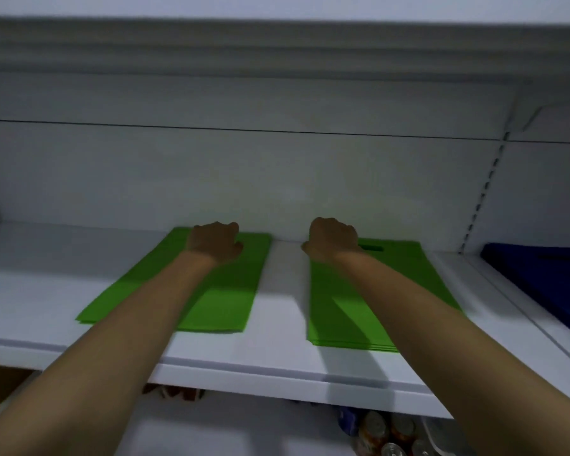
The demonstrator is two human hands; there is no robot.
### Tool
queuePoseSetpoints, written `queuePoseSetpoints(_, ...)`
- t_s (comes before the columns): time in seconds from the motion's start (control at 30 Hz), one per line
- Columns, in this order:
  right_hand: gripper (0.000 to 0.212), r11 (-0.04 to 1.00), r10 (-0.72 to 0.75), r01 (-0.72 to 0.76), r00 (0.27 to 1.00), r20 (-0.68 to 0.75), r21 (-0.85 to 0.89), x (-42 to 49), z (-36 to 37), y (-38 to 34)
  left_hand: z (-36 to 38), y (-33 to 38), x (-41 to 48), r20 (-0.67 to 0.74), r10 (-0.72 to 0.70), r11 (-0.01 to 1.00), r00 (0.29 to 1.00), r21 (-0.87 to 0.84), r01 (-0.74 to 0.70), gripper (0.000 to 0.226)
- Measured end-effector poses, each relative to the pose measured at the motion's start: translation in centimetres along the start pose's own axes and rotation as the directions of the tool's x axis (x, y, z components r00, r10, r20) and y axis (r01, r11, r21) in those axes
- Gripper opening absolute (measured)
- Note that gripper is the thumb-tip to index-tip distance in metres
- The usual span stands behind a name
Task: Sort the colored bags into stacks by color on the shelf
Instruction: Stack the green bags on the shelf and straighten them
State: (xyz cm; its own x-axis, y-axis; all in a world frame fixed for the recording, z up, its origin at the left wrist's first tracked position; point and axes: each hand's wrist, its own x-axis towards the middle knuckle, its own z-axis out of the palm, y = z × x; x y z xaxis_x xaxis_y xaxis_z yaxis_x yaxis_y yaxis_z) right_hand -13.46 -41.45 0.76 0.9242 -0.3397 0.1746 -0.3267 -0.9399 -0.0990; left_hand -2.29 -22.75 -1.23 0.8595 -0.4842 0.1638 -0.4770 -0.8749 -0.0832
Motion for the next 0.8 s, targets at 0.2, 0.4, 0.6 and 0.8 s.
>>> queuePoseSetpoints(0.2,0.024,0.988,-0.089,0.097,0.993,0.075,-0.119,0.9,3.2,-8.1,2.0,-9.2,-3.3,0.093,-0.189,0.97,0.978,0.17,0.171,0.039)
queuePoseSetpoints(0.4,0.064,0.994,0.003,0.015,0.986,0.167,-0.109,0.5,6.8,-12.3,4.3,-13.1,-4.4,0.117,-0.288,0.956,0.95,0.095,0.278,0.049)
queuePoseSetpoints(0.6,0.07,0.995,0.048,-0.03,0.98,0.194,-0.091,-0.3,8.0,-12.4,4.9,-14.0,-4.3,0.072,-0.317,0.944,0.946,-0.075,0.322,0.051)
queuePoseSetpoints(0.8,0.062,0.989,0.072,-0.049,0.984,0.165,-0.138,-0.5,8.0,-13.3,4.6,-14.1,-3.9,-0.029,-0.317,0.943,0.948,-0.119,0.312,0.034)
